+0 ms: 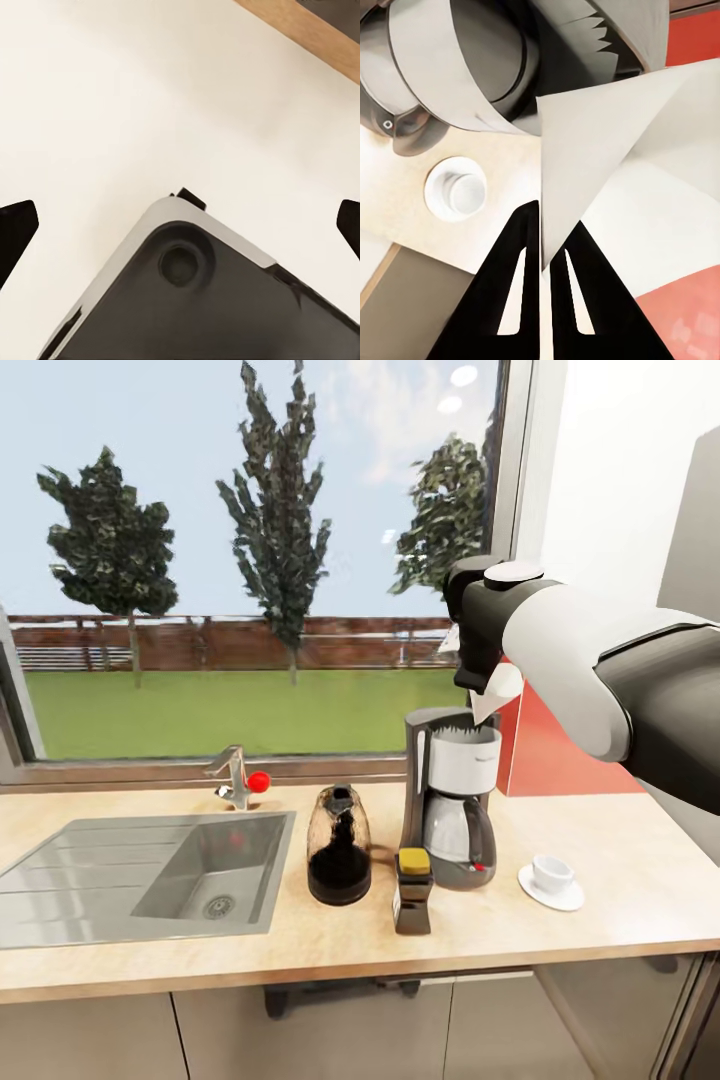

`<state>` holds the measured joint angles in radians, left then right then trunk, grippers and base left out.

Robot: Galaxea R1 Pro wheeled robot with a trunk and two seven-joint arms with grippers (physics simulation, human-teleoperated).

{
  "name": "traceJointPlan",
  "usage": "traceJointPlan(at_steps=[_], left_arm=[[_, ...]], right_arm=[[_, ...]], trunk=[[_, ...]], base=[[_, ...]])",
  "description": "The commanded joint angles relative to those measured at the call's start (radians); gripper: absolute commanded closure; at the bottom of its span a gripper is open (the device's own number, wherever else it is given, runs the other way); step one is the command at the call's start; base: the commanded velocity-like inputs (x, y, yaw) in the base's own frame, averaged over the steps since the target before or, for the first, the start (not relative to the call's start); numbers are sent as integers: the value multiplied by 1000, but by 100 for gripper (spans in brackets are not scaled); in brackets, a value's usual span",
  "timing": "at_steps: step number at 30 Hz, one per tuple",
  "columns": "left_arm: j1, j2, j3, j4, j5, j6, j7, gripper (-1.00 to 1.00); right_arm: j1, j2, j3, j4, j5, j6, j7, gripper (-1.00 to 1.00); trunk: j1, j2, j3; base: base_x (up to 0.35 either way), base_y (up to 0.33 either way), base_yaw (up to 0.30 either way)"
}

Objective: Set up a coffee station on the kitchen countertop: keep the coffee maker on the countertop, move the bottle of coffee from the kitchen shelf to the counter next to the coffee maker, place a paper coffee filter on top of the coffee maker, put the saucer next to the coffee maker with the coffee cup on the saucer, and place the electric kettle next to the coffee maker.

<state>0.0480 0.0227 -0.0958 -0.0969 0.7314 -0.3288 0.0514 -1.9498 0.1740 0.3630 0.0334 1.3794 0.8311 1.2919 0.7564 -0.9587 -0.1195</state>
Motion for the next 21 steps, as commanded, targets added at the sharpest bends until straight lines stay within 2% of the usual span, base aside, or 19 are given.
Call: traceJointPlan(at_steps=[1,3,9,16,21], left_arm=[[1,1,-9,-3,5,-1,5,-100],[1,2,-9,-3,5,-1,5,-100],[1,2,-9,5,5,-4,1,-100],[1,2,-9,13,5,-5,1,-100],[1,2,-9,18,5,-6,0,-100]], right_arm=[[-1,1,2,1,0,8,3,100],[-2,1,2,1,0,8,3,100],[-2,1,2,1,0,8,3,100],[-1,1,2,1,0,8,3,100],[-1,1,2,1,0,8,3,100]], trunk=[[4,-8,-5],[12,-22,-11],[12,-22,-11],[12,-22,-11],[12,-22,-11]], base=[[0,0,0],[0,0,0],[12,0,0],[190,0,0],[31,0,0]])
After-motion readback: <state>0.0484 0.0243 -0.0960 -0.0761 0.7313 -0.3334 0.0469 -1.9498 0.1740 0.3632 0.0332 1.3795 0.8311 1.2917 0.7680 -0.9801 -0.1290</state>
